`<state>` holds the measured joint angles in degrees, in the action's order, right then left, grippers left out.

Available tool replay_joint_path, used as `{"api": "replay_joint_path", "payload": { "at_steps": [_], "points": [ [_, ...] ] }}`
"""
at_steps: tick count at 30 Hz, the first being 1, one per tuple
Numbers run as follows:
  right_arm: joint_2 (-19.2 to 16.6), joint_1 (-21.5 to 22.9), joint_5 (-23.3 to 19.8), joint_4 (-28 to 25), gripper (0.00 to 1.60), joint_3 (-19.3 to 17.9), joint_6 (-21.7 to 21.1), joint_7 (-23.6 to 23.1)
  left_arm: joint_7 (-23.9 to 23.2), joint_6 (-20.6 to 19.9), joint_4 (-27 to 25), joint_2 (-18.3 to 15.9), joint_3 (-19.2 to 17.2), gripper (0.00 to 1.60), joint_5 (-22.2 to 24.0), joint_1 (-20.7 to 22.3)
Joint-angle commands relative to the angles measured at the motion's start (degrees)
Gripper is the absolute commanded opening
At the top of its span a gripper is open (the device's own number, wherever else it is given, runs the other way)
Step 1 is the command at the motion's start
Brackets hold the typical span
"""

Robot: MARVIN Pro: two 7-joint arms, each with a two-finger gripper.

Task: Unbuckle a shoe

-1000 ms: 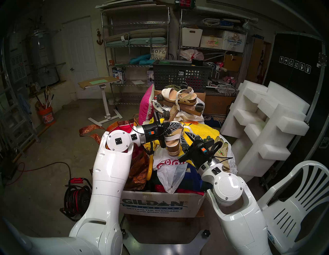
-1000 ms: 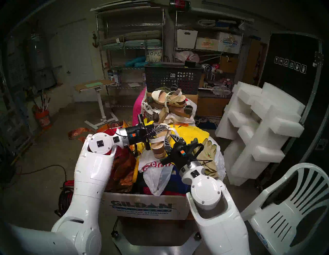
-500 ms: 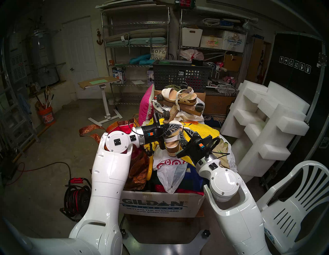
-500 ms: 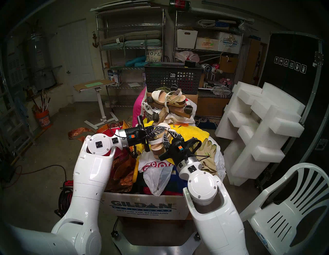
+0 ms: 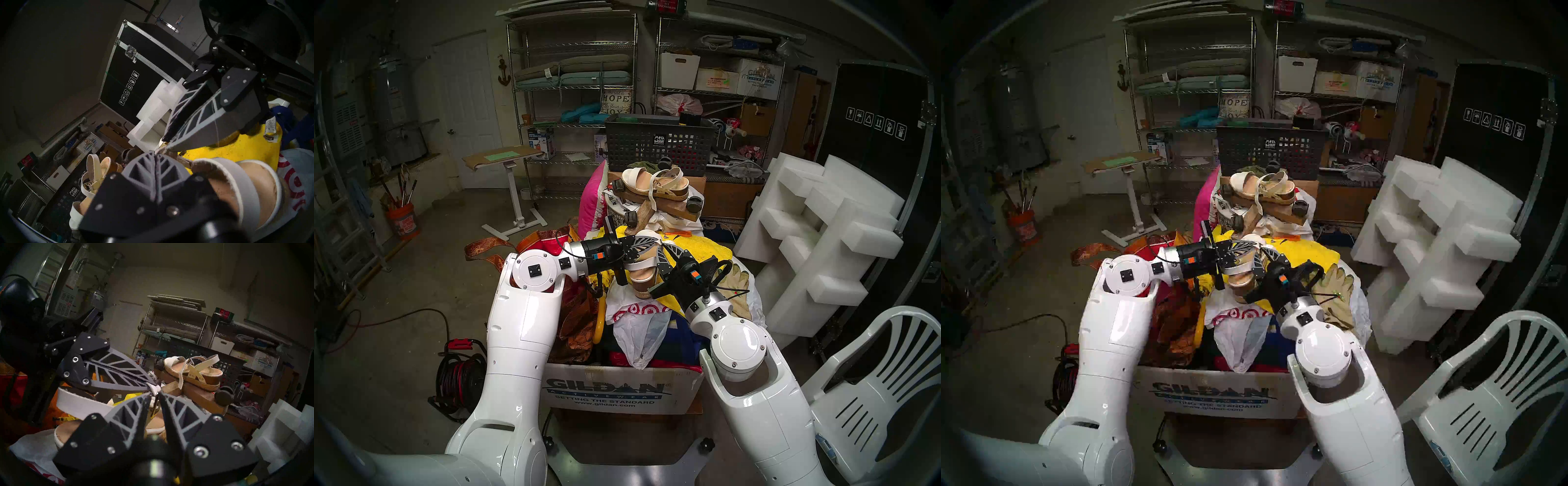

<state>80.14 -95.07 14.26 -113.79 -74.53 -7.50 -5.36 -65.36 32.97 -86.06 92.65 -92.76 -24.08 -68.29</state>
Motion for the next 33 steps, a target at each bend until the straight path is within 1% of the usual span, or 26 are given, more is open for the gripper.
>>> {"api": "replay_joint_path", "payload": {
  "at_steps": [1,2,3,4,5,6,13,24,33],
  "points": [
    [0.23,1.36,0.79,-0.36,0.53,-0.14,0.25,0.6,-0.71,0.1,-2.18,0.39,0.27,0.0,1.52,-0.17],
    [0.19,1.37,1.32,-0.33,0.5,-0.1,0.17,0.85,-0.8,0.14,-2.32,0.4,0.26,0.0,1.51,-0.25],
    [0.21,1.36,1.34,-0.28,0.29,-0.16,0.21,0.84,-0.83,0.16,-2.41,0.42,0.23,0.0,1.52,-0.31],
    [0.21,1.33,1.52,-0.25,0.24,-0.18,0.2,0.9,-0.88,0.18,-2.54,0.44,0.19,0.0,1.53,-0.39],
    [0.2,1.3,1.63,-0.23,0.14,-0.21,0.22,0.9,-0.93,0.19,-2.63,0.46,0.14,0.0,1.54,-0.46],
    [0.2,1.26,1.76,-0.21,0.0,-0.23,0.22,0.93,-0.87,0.24,-2.72,0.5,0.08,0.0,1.51,-0.54],
    [0.38,0.86,2.53,-0.15,0.0,-0.78,0.26,1.49,-0.85,0.37,-3.16,0.5,-0.37,0.0,1.33,-0.83],
    [0.74,0.99,3.41,-0.07,0.0,-2.43,0.32,2.24,-1.47,0.44,-3.7,-0.41,-1.07,0.0,1.3,-1.46],
    [1.38,1.63,4.69,1.26,0.0,-2.93,-0.23,2.65,-2.29,0.32,-3.97,-1.15,-1.78,0.0,1.83,-1.87]
  ]
}}
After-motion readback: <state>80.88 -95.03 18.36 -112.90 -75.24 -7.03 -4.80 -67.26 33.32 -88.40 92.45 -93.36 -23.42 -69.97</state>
